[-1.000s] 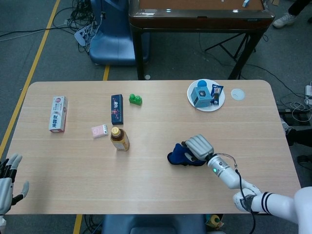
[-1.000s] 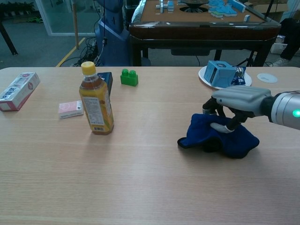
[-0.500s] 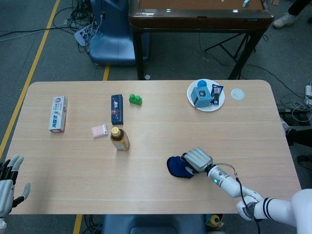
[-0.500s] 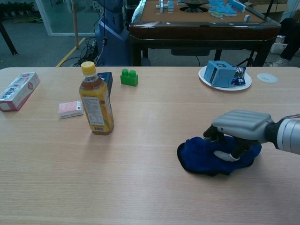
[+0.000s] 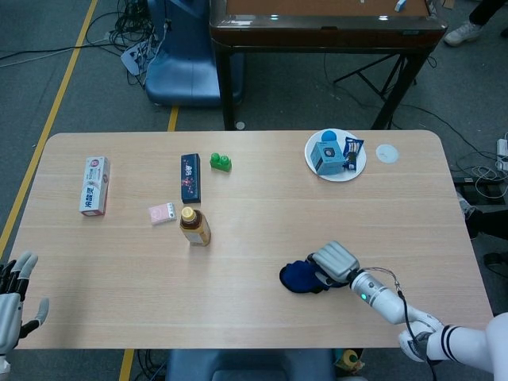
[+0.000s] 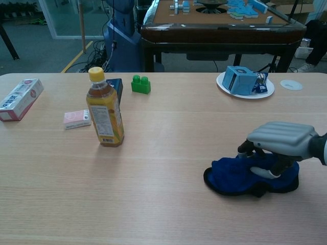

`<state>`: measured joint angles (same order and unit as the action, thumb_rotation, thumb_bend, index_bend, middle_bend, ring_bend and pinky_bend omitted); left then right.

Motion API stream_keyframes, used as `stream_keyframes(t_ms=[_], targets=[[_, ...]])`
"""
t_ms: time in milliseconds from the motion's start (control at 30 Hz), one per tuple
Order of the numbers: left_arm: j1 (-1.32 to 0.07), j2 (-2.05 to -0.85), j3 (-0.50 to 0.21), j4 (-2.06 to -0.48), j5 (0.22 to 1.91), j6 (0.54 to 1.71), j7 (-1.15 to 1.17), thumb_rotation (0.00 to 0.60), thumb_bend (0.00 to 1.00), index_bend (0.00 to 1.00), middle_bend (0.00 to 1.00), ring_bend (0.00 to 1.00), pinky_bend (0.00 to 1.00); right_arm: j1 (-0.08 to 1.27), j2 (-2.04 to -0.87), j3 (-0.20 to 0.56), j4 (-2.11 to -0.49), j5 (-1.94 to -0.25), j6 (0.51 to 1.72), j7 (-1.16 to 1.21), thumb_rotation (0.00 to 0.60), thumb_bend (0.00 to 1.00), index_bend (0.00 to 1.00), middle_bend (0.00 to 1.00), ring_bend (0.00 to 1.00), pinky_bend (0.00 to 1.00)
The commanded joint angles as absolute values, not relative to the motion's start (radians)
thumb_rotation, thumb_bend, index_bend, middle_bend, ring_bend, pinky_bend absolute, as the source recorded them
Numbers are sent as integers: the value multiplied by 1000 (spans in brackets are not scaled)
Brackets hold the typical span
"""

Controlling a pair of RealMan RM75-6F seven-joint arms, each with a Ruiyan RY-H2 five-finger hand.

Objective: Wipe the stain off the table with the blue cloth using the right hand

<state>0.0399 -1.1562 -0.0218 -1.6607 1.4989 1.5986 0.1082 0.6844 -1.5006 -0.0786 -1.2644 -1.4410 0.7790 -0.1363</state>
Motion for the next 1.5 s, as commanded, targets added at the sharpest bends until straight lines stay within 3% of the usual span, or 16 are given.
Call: stream_keyframes(t_ms=[33,333,1033,1500], targets=[[41,-1156,-21,-1659,1498,1599,107,600,380,0,0,0,0,690,-1523,-51,-1198,-1396,750,-160,600,647,698,586,562,809],[42,-1156,-22,-1654,1499,1598,101,600,380,0,0,0,0,697,-1547,3,-1130,-1348,752,-168,600,647,699,586,562,809],[33,-1148,-24,-1670,1498,1580,95,600,380,0,0,0,0,689,-1494,-112,-1408,-1543,786,-133,600,647,708,594,565,809],[33,-1148,-26,-1671,1496,1582,99,600,379,0,0,0,0,689,-1540,-68,-1233,-1435,726,-189,600,647,712,594,566,809]])
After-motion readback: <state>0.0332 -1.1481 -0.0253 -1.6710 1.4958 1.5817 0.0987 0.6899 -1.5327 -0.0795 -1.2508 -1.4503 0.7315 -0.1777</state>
